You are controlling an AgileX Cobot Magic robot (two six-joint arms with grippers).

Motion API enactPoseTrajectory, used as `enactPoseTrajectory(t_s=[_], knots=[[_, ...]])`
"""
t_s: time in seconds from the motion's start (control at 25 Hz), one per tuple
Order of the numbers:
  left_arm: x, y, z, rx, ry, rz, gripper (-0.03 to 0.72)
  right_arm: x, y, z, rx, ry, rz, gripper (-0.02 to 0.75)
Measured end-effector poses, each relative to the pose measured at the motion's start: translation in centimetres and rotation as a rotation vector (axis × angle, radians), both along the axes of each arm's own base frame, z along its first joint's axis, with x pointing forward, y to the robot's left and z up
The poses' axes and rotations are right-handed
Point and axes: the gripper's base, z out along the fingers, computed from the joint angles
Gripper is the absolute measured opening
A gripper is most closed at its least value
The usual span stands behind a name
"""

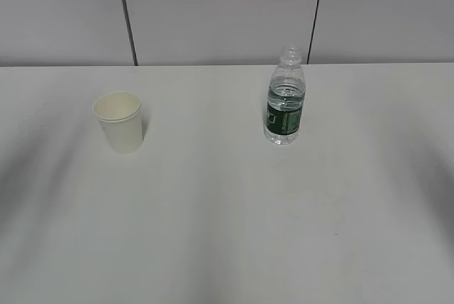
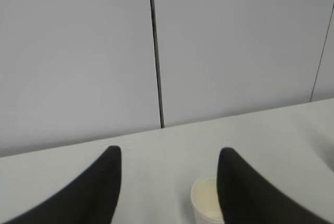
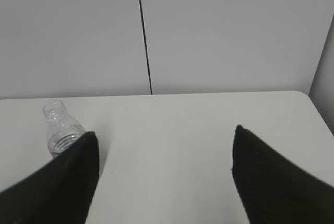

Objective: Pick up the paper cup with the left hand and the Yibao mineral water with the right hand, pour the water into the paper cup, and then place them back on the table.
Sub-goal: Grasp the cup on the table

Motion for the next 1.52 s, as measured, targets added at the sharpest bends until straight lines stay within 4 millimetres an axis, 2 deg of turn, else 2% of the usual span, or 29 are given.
enactPoseTrajectory(t_s=[0.12,0.28,0.4,0.44,0.92,1.04,1.08,1.12,1.2,1.24,1.32,1.36,1.4,1.52], knots=[[1.5,-0.3,-1.3,-0.003,0.039,-0.007,0.370,1.1,0.0,-0.6,-0.002,0.020,-0.001,0.585],[3.2,-0.7,-2.6,-0.009,0.057,-0.021,0.370,3.6,-0.1,-1.8,-0.038,0.025,0.004,0.585],[4.1,-0.9,-3.5,-0.030,0.075,-0.018,0.370,3.6,-0.1,-1.8,-0.038,0.025,0.004,0.585],[4.3,-0.9,-3.7,-0.041,0.084,-0.013,0.370,5.3,-0.2,-2.7,-0.057,0.031,0.011,0.585],[4.7,-0.9,-4.1,-0.070,0.100,0.002,0.370,9.0,0.0,-4.6,-0.116,-0.054,0.048,0.584],[4.7,-0.9,-4.1,-0.070,0.100,0.002,0.370,9.4,0.0,-5.1,-0.114,-0.060,0.051,0.585],[4.7,-0.9,-4.1,-0.070,0.100,0.002,0.370,9.5,0.0,-4.6,-0.114,-0.118,0.052,0.585],[4.7,-0.9,-4.1,-0.070,0.100,0.002,0.370,9.9,0.1,-6.8,-0.111,-0.075,0.060,0.585],[4.7,-0.9,-4.1,-0.070,0.100,0.002,0.370,9.9,0.1,-6.8,-0.111,-0.075,0.060,0.585],[4.7,-0.8,-4.2,-0.070,0.100,0.002,0.370,9.8,0.2,-8.6,-0.106,-0.085,0.069,0.585],[4.7,-0.8,-4.2,-0.069,0.103,0.003,0.370,9.7,0.2,-8.8,-0.103,-0.092,0.070,0.585],[4.7,-0.8,-4.3,-0.068,0.110,0.004,0.370,9.4,0.3,-9.8,-0.098,-0.114,0.075,0.585],[4.7,-0.8,-4.4,-0.066,0.118,0.004,0.370,9.3,0.3,-10.0,-0.098,-0.120,0.076,0.585],[4.9,-0.9,-5.6,-0.060,0.161,0.006,0.370,9.1,0.3,-10.9,-0.094,-0.104,0.078,0.585]])
